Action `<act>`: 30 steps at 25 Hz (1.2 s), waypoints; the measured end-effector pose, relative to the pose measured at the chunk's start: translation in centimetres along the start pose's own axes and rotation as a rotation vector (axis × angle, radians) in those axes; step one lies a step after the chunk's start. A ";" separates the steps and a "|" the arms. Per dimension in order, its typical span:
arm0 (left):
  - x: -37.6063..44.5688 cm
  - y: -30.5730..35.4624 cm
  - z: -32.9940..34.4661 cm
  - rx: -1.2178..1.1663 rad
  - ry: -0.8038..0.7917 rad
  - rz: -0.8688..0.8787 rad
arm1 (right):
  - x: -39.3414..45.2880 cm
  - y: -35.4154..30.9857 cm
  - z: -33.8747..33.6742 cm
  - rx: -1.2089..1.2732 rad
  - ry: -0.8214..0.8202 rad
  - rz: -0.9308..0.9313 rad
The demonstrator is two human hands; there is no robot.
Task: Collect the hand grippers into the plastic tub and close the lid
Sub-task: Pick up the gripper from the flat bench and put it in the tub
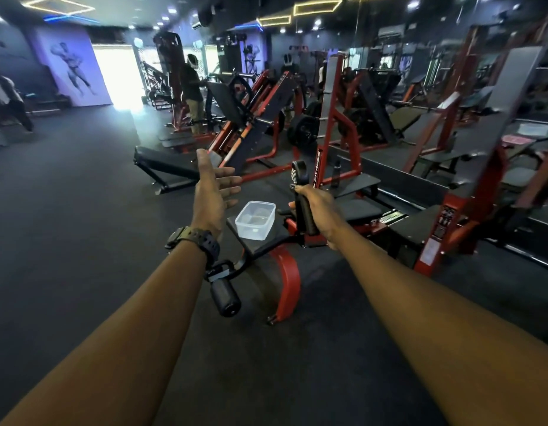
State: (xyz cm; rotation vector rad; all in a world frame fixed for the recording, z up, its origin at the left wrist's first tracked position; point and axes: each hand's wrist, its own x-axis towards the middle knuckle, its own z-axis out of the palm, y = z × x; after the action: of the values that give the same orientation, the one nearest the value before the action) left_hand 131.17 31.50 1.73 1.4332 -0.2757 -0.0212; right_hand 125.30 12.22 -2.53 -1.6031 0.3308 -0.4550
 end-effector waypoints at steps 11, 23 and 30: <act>15.6 -7.1 1.2 -0.010 0.049 -0.080 | 15.3 3.3 4.4 -0.100 0.007 0.056; 33.7 -18.8 9.8 0.037 0.162 -0.242 | 39.0 14.4 4.0 -0.195 -0.210 0.145; 44.0 -24.7 11.6 0.054 0.287 -0.283 | 51.6 19.4 5.9 -0.267 -0.359 0.212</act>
State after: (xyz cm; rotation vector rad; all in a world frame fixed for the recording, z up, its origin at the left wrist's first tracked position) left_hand 175.18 8.81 -13.42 1.4982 0.1648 -0.0388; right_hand 174.48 -8.63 -17.32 -1.8465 0.2915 0.0450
